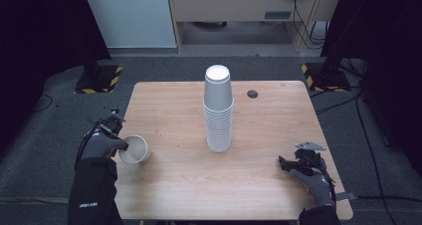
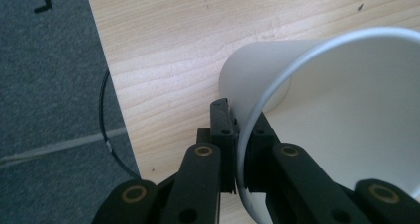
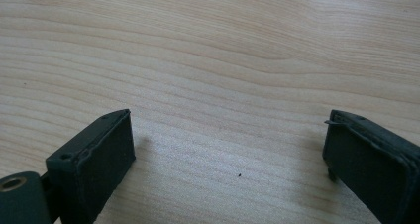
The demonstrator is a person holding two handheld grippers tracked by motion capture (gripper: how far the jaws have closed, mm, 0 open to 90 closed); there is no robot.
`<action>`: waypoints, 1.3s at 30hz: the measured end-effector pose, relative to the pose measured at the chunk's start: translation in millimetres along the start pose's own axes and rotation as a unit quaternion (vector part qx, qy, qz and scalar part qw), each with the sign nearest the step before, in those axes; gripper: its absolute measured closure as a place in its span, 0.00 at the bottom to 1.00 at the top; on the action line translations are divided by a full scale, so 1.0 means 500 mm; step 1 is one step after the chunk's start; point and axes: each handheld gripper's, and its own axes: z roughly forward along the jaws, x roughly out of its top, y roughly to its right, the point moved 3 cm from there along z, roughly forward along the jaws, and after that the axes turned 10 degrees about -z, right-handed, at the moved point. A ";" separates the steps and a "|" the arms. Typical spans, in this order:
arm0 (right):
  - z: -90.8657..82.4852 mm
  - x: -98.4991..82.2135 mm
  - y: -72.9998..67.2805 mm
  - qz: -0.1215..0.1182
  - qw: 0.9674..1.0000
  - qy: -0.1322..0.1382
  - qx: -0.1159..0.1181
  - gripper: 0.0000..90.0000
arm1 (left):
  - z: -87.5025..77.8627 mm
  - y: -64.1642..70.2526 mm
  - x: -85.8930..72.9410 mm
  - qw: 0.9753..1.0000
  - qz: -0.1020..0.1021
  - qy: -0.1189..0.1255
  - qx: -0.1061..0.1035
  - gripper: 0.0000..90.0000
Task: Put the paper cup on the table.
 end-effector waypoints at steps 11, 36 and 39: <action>0.000 0.000 0.000 0.000 1.000 0.000 0.000 0.07 | 0.011 0.004 0.008 0.999 -0.011 -0.036 -0.004 0.95; 0.000 0.000 0.000 0.001 1.000 0.000 -0.001 0.07 | 0.020 -0.004 -0.004 0.990 -0.036 0.133 -0.039 0.56; 0.000 0.000 0.000 0.001 1.000 0.000 -0.001 0.07 | 0.015 -0.005 -0.011 0.981 -0.046 0.178 -0.057 0.54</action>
